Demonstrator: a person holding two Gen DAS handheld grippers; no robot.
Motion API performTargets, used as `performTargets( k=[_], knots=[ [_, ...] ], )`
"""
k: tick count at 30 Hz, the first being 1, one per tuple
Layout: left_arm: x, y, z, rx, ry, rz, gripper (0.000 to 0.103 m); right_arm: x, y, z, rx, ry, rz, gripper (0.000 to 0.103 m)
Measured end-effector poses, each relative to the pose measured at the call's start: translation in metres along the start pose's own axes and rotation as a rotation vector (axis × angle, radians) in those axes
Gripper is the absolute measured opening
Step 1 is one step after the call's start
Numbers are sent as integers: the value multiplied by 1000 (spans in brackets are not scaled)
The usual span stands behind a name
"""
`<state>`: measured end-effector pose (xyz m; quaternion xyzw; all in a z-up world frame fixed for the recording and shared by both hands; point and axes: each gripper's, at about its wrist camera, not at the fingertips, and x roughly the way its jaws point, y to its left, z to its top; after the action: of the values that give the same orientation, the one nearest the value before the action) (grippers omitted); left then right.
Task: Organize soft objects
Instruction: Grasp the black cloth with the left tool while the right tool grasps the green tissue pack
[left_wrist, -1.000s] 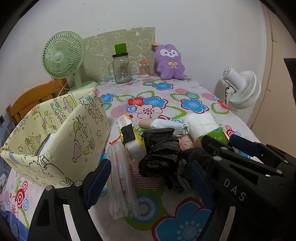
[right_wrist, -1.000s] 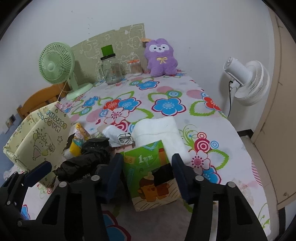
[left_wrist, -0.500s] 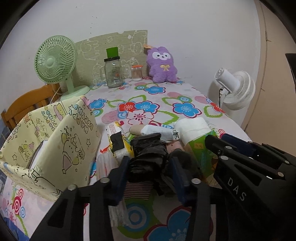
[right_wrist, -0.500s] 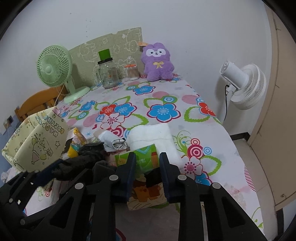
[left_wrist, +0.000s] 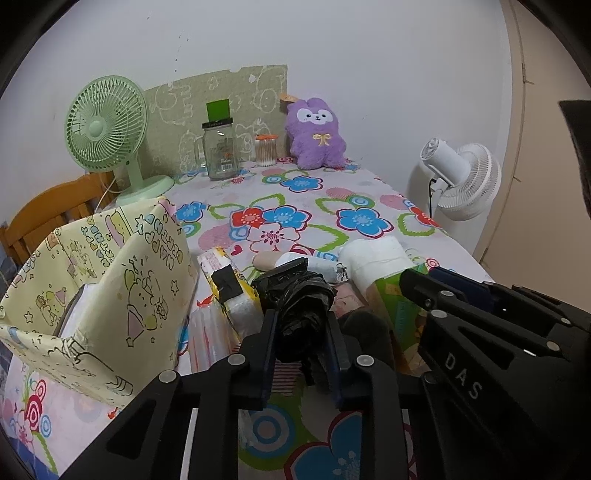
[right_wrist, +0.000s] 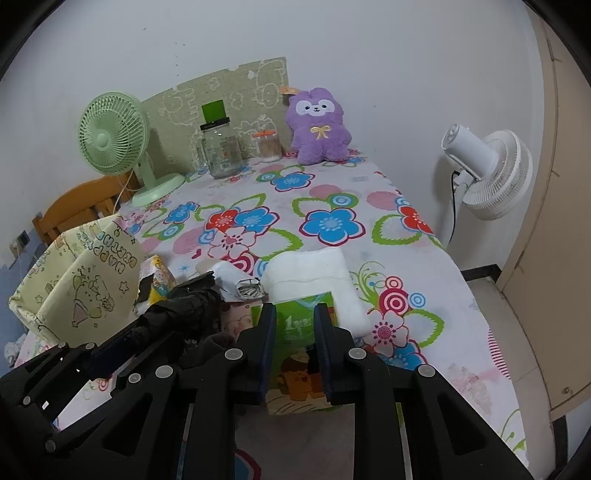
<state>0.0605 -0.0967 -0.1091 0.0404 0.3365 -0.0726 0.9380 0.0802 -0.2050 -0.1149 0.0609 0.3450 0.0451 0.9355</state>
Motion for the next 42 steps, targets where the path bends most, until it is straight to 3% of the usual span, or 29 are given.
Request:
performTargets(
  k=[2, 4, 6, 19, 20, 21, 23, 28, 42],
  knots=[
    [-3, 0, -1, 6, -5, 2, 22, 0, 0, 0, 4, 7, 5, 34],
    [-4, -1, -1, 11, -9, 1, 22, -1, 1, 0, 10, 17, 3, 70],
    [-5, -1, -2, 12, -8, -2, 22, -3, 1, -1, 16, 5, 8, 75],
    [6, 0, -4, 4, 23, -5, 22, 20, -6, -3, 64, 72, -6, 74],
    [6, -1, -4, 5, 23, -4, 22, 22, -7, -3, 71, 75, -5, 72],
    [7, -1, -4, 9, 24, 0, 21, 24, -8, -3, 80, 82, -2, 61],
    [7, -3, -3, 19, 25, 7, 21, 28, -8, -3, 82, 105, -8, 56],
    [5, -4, -1, 18, 22, -9, 21, 24, -7, -1, 72, 100, -14, 47],
    [-33, -6, 19, 27, -90, -49, 20, -23, 0, 21, 53, -1, -48, 46]
  ],
)
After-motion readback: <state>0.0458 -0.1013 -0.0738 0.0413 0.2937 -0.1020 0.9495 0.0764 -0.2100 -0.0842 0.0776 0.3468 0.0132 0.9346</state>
